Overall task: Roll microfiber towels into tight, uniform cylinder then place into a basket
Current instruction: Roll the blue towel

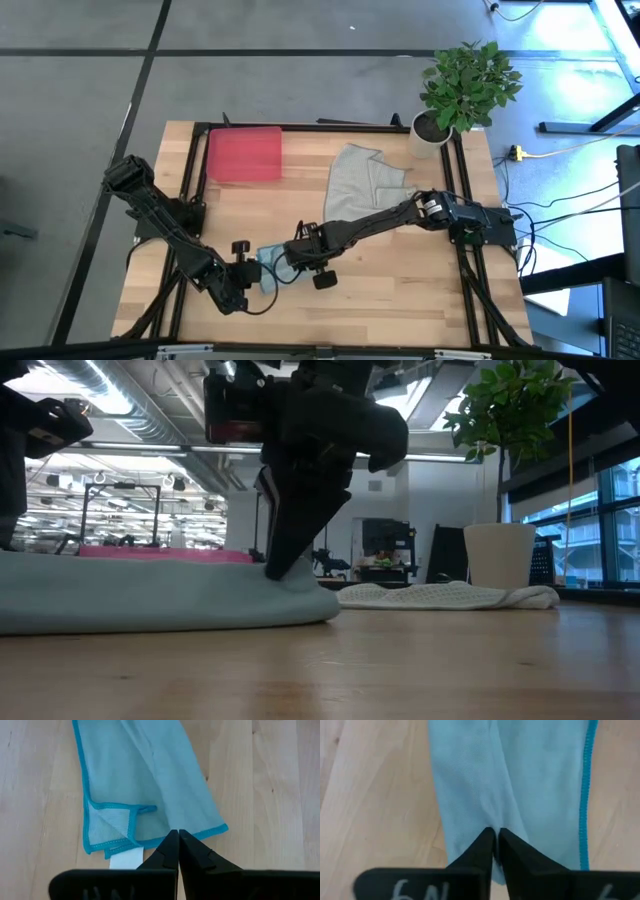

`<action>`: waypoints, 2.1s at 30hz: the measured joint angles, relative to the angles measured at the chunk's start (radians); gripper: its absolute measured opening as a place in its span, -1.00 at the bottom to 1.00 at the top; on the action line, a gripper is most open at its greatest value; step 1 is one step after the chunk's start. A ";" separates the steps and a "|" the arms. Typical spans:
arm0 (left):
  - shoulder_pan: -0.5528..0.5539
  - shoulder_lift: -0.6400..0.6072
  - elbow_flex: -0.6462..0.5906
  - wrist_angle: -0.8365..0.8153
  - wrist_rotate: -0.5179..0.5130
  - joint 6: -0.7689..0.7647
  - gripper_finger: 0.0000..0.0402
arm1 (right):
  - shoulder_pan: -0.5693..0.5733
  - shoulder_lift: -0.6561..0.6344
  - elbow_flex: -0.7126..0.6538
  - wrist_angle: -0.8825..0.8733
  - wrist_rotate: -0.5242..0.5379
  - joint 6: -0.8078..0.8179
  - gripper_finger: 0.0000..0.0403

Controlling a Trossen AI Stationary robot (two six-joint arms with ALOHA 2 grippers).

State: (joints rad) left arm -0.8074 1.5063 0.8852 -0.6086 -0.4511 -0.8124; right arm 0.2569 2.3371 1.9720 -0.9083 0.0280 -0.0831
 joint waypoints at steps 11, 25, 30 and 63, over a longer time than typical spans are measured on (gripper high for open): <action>0.000 0.000 0.000 0.000 0.000 -0.021 -1.00 | -0.005 0.000 0.000 0.009 0.179 0.052 -0.44; 0.000 0.000 0.000 0.006 0.000 -0.025 -1.00 | -0.020 0.002 -0.069 0.089 0.140 0.055 -0.43; -0.001 0.000 0.000 0.008 0.000 -0.026 -1.00 | -0.019 -0.003 -0.023 0.060 0.237 0.052 -0.43; 0.003 0.239 0.003 0.193 0.032 0.087 -1.00 | 0.048 -0.008 -0.049 -0.053 0.057 -0.203 -0.43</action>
State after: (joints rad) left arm -0.8040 1.7454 0.8886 -0.4156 -0.4195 -0.7254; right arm 0.3049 2.3287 1.9226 -0.9616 0.0849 -0.2864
